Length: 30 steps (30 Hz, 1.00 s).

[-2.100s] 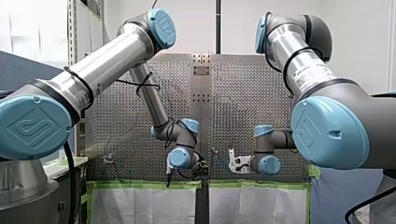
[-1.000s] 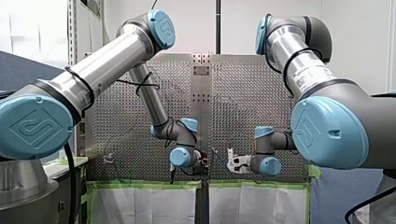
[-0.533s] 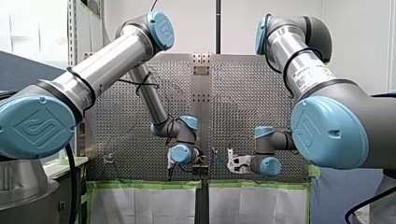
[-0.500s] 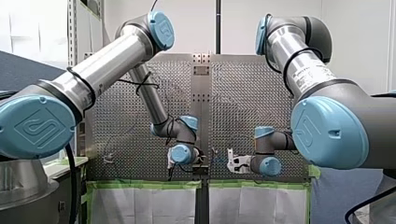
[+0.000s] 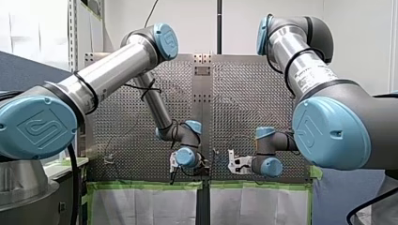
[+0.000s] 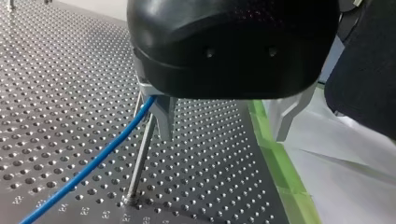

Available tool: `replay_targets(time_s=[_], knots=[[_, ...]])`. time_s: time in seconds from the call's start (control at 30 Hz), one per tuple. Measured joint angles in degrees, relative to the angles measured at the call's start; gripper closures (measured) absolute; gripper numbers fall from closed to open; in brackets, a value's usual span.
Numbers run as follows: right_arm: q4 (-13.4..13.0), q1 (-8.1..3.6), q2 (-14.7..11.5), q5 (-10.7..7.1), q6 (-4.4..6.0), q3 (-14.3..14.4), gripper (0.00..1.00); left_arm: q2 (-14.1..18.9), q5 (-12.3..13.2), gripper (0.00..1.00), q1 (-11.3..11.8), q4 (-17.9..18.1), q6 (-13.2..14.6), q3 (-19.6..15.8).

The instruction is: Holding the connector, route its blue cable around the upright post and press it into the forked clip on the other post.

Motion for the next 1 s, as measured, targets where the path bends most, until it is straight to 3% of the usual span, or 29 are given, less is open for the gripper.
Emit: replay_targets(time_s=[0.03,0.1,0.13,0.2,0.23,0.27,0.3,0.33,0.4,0.63,1.0], knots=[[0.0,-0.01,0.0,0.00,0.00,0.0,0.98,0.0,0.0,0.01,0.0,-0.1,0.0,0.2],[0.0,-0.05,0.0,0.00,-0.01,0.0,0.98,0.0,0.0,0.14,0.1,-0.4,0.0,0.4],[0.0,-0.06,0.0,0.00,-0.01,0.0,0.98,0.0,0.0,0.14,0.1,-0.4,0.0,0.5],[0.0,-0.07,0.0,0.00,-0.02,-0.1,0.98,0.0,0.0,0.47,0.2,-0.6,0.0,0.5],[0.0,-0.09,0.0,0.02,-0.02,-0.1,0.98,0.0,0.0,0.47,0.2,-0.6,0.0,0.5],[0.0,-0.11,0.0,0.07,-0.02,-0.1,0.98,0.0,-0.1,0.61,0.2,-0.7,0.0,0.6],[0.0,-0.14,0.0,0.09,-0.01,-0.1,0.98,0.0,0.0,0.82,0.2,-0.8,0.1,0.6],[0.0,-0.17,0.0,0.12,0.02,-0.2,0.98,0.0,-0.1,0.82,0.2,-1.0,0.1,0.5],[0.1,-0.28,0.0,0.19,0.09,-0.2,0.98,0.0,-0.1,1.00,0.3,-1.3,0.3,0.5],[0.8,-0.77,0.0,0.31,0.20,-0.8,0.98,0.0,0.0,1.00,0.3,-1.5,0.7,0.6],[4.4,-1.78,0.0,0.90,0.15,-3.3,0.98,0.0,-0.2,1.00,-0.5,-0.8,1.1,0.6]])
